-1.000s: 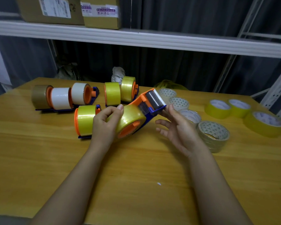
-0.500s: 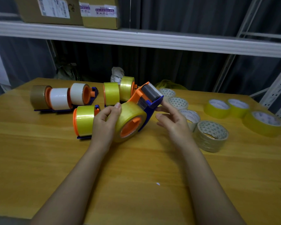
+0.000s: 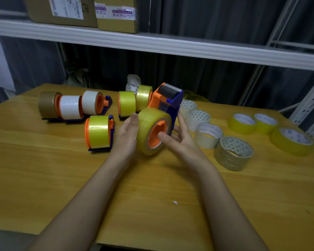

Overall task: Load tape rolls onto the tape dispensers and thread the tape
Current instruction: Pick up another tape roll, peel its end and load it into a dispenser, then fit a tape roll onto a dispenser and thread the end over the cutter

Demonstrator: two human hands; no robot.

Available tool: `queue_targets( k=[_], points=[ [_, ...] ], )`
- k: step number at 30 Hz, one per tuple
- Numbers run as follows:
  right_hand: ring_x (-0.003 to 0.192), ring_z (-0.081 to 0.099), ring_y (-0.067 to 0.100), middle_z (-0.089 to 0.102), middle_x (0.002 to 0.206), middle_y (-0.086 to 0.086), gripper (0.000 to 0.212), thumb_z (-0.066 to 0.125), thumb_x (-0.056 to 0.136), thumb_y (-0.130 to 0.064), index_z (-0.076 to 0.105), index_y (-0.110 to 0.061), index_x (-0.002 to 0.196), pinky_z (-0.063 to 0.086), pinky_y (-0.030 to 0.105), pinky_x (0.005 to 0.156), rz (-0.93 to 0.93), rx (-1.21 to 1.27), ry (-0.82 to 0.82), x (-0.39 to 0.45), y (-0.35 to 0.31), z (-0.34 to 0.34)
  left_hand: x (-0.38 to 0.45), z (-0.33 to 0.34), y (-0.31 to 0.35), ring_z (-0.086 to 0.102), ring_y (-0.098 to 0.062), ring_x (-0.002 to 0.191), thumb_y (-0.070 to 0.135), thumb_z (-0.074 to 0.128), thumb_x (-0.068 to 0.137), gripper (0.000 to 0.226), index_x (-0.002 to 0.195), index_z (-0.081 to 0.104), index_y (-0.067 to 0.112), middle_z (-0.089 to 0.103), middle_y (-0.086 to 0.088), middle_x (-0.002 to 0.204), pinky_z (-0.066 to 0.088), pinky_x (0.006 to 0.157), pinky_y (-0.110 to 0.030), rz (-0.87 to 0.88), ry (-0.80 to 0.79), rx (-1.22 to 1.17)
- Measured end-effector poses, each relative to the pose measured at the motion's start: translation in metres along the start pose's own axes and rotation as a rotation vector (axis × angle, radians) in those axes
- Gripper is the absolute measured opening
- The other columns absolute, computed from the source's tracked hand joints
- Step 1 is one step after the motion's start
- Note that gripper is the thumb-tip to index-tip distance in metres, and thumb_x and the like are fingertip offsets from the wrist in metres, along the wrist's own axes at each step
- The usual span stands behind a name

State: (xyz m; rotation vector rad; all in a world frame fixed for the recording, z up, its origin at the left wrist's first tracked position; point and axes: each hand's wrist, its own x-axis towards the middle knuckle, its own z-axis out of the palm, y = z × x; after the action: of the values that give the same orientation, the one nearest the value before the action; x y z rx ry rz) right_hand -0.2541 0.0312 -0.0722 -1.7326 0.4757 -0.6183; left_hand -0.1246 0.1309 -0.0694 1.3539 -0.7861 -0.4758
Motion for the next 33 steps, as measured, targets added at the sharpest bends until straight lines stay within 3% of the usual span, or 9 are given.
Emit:
queue_targets(
  k=[3,6,9,12,16,19,24,31,33],
  points=[
    [0.135,0.039,0.008,0.03,0.148,-0.019,0.132,0.082,0.058,-0.054,-0.01,-0.04,0.151,0.042,0.027,0.107,0.01,-0.026,-0.014,0.002,0.003,0.005,-0.004,0.003,0.0,0.043,-0.013,0.131,0.058,0.036,0.09,0.066,0.144,0.04,0.02,0.048,-0.001,0.142,0.036,0.108,-0.026,-0.058,-0.088,0.049],
    [0.135,0.04,0.01,0.03,0.153,-0.011,0.138,0.082,0.049,-0.06,-0.004,-0.037,0.153,0.041,0.037,0.109,0.034,-0.056,0.059,0.003,0.006,0.006,-0.01,0.004,-0.004,0.022,0.003,0.123,0.013,0.032,0.103,0.045,0.148,0.025,0.013,0.03,-0.001,0.151,0.02,0.079,0.011,-0.042,-0.113,0.08],
    [0.118,0.056,0.006,0.051,0.134,-0.014,0.1,0.077,0.064,-0.047,0.022,-0.037,0.147,0.051,0.028,0.096,0.009,0.004,0.107,0.005,0.007,0.008,-0.01,0.011,0.012,0.03,0.002,0.12,0.028,0.03,0.104,0.043,0.145,0.035,0.016,0.04,0.005,0.144,0.025,0.093,-0.006,-0.065,-0.12,0.193],
    [0.123,0.051,0.017,0.045,0.143,-0.007,0.103,0.066,0.065,-0.058,0.015,-0.035,0.152,0.047,0.039,0.1,0.15,0.062,0.122,0.007,0.006,0.009,-0.014,0.004,0.02,0.056,-0.01,0.106,0.034,0.034,0.103,0.038,0.119,0.063,0.015,0.064,0.004,0.108,0.041,0.083,-0.024,0.151,-0.092,0.491],
    [0.129,0.045,0.02,0.044,0.145,-0.005,0.1,0.053,0.058,-0.081,0.037,-0.035,0.145,0.039,0.044,0.107,0.303,-0.048,0.134,0.016,-0.003,0.018,-0.011,-0.023,0.016,0.053,-0.023,0.1,0.028,0.046,0.094,0.031,0.111,0.066,0.013,0.062,-0.005,0.104,0.041,0.083,-0.035,0.466,0.296,0.862],
    [0.132,0.039,0.018,0.043,0.138,-0.01,0.074,0.044,0.082,-0.07,0.042,-0.028,0.142,0.034,0.033,0.096,0.337,-0.059,0.152,0.028,-0.012,0.031,-0.007,-0.043,0.017,0.033,-0.03,0.123,0.035,0.057,0.09,0.05,0.135,0.044,0.017,0.038,-0.011,0.132,0.029,0.1,-0.04,0.274,0.473,0.926],
    [0.136,0.035,0.022,0.036,0.152,-0.001,0.083,0.033,0.078,-0.076,0.037,-0.029,0.146,0.028,0.034,0.089,0.381,-0.165,0.161,0.044,-0.019,0.053,-0.002,-0.064,0.012,0.014,-0.03,0.141,0.047,0.062,0.086,0.091,0.15,0.008,0.011,0.013,-0.012,0.153,0.021,0.113,-0.041,-0.026,0.34,0.754],
    [0.129,0.043,0.03,0.045,0.144,0.013,0.084,0.018,0.093,-0.071,0.04,-0.008,0.144,0.032,0.034,0.088,0.462,-0.264,0.206,0.054,-0.031,0.06,-0.002,-0.063,0.01,0.025,-0.026,0.141,0.029,0.053,0.096,0.076,0.152,0.006,0.007,0.006,-0.008,0.159,0.029,0.109,-0.034,-0.113,0.195,0.63],
    [0.108,0.055,0.028,0.059,0.121,0.013,0.087,0.013,0.091,-0.074,0.053,-0.008,0.13,0.04,0.036,0.089,0.438,-0.313,0.233,0.054,-0.029,0.063,-0.003,-0.06,0.01,0.027,-0.026,0.14,0.028,0.053,0.096,0.076,0.152,0.006,0.007,0.006,-0.008,0.159,0.03,0.108,-0.033,-0.102,0.182,0.628]
  ],
)
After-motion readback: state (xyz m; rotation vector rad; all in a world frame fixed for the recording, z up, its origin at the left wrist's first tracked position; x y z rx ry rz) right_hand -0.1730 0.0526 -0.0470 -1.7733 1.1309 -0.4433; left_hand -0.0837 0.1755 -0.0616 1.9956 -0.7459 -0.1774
